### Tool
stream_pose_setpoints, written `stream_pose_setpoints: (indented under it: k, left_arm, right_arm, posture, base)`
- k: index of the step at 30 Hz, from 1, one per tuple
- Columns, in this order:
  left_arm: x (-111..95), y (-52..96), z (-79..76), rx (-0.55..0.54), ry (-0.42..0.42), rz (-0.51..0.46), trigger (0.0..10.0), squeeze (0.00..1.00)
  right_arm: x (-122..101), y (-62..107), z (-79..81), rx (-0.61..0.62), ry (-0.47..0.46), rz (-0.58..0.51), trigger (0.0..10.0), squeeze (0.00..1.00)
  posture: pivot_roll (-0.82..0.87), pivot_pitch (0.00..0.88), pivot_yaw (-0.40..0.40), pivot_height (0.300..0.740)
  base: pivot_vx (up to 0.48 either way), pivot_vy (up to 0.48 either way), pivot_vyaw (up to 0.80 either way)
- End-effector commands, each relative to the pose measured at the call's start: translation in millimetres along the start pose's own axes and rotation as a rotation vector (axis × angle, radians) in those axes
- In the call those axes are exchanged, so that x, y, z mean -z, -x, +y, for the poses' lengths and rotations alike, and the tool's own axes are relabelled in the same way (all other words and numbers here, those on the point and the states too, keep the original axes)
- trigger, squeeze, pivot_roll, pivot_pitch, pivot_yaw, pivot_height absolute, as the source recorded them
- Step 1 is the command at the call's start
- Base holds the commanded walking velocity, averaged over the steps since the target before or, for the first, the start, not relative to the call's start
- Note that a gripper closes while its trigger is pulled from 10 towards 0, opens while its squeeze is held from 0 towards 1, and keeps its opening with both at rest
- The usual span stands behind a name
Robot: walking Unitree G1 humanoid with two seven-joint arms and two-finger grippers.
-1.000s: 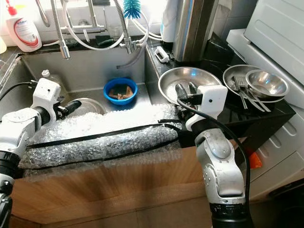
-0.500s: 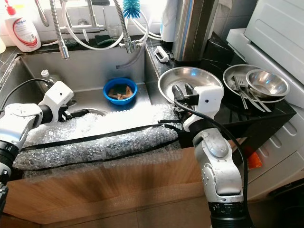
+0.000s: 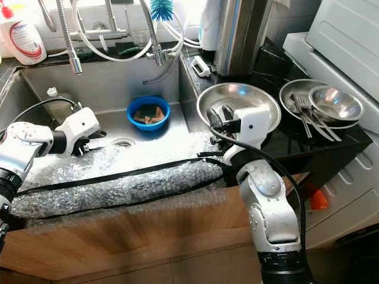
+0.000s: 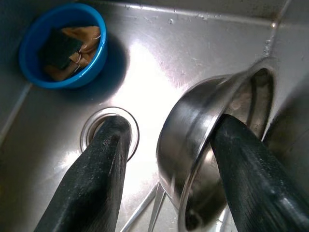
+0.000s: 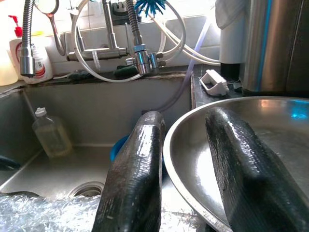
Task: Kitchen organization
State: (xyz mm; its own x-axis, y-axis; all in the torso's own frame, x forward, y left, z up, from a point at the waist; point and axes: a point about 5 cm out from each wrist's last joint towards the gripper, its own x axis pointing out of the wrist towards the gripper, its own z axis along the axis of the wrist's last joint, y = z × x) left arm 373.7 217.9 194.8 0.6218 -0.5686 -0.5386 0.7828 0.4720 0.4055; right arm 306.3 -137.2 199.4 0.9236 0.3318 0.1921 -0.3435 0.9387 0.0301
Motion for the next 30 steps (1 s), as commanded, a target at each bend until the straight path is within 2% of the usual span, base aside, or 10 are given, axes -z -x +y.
stream_pose_setpoints:
  k: [1,4,11,15,18,19,22,24,26,30]
  left_arm:
    - [13.1,-7.2,-10.8,0.064,0.001,0.062,10.0,0.00]
    - [12.4,-7.0,-7.8,0.024,0.014,0.046,10.0,0.00]
    - [12.2,-2.3,-6.5,0.058,0.023,0.017,10.0,0.00]
    - [12.7,4.2,2.0,0.004,0.029,0.022,10.0,0.00]
    - [6.4,10.8,16.9,-0.167,0.050,-0.035,10.0,0.00]
    - [-0.5,15.7,27.0,-0.299,0.067,-0.102,10.0,0.00]
    - [-13.9,31.2,44.4,-0.523,0.157,-0.279,10.0,0.00]
    - [-15.9,34.5,46.4,-0.551,0.167,-0.311,10.0,0.00]
    - [-16.8,47.9,45.3,-0.607,0.153,-0.398,10.0,0.00]
    - [-11.7,60.7,40.4,-0.701,0.140,-0.447,10.0,0.00]
  right_arm:
    - [1.1,-1.7,2.3,-0.014,0.004,0.014,10.0,0.00]
    - [0.9,-2.1,2.0,-0.011,0.003,0.012,10.0,0.00]
    - [0.6,-2.8,1.4,-0.011,0.002,0.011,10.0,0.00]
    - [0.4,-3.0,0.8,-0.005,0.000,0.009,10.0,0.00]
    - [-0.7,-2.6,-0.6,0.011,0.005,0.002,10.0,0.00]
    - [-1.6,-2.4,-2.5,0.031,0.005,-0.004,10.0,0.00]
    - [-3.6,-2.1,-6.2,0.057,0.005,-0.016,10.0,0.00]
    - [-3.9,-1.9,-6.8,0.060,0.007,-0.017,10.0,0.00]
    - [-6.3,-0.5,-9.5,0.077,0.005,-0.031,10.0,0.00]
    - [-7.5,0.1,-11.1,0.086,0.004,-0.040,10.0,0.00]
  posture:
    - [0.07,0.075,0.003,0.740]
    - [0.07,0.074,0.002,0.740]
    - [0.07,0.073,0.001,0.740]
    - [0.07,0.074,0.001,0.740]
    - [0.07,0.075,0.001,0.740]
    - [0.07,0.077,0.001,0.740]
    - [0.06,0.078,0.000,0.740]
    - [0.06,0.078,0.000,0.740]
    - [0.06,0.082,-0.005,0.740]
    - [0.07,0.084,-0.006,0.740]
  base:
    - [0.000,0.000,0.00]
    - [0.000,0.000,0.00]
    - [0.000,0.000,0.00]
    - [0.000,0.000,0.00]
    - [0.000,0.000,0.00]
    - [0.000,0.000,0.00]
    - [0.000,0.000,0.00]
    - [0.000,0.000,0.00]
    - [0.000,0.000,0.00]
    - [0.000,0.000,0.00]
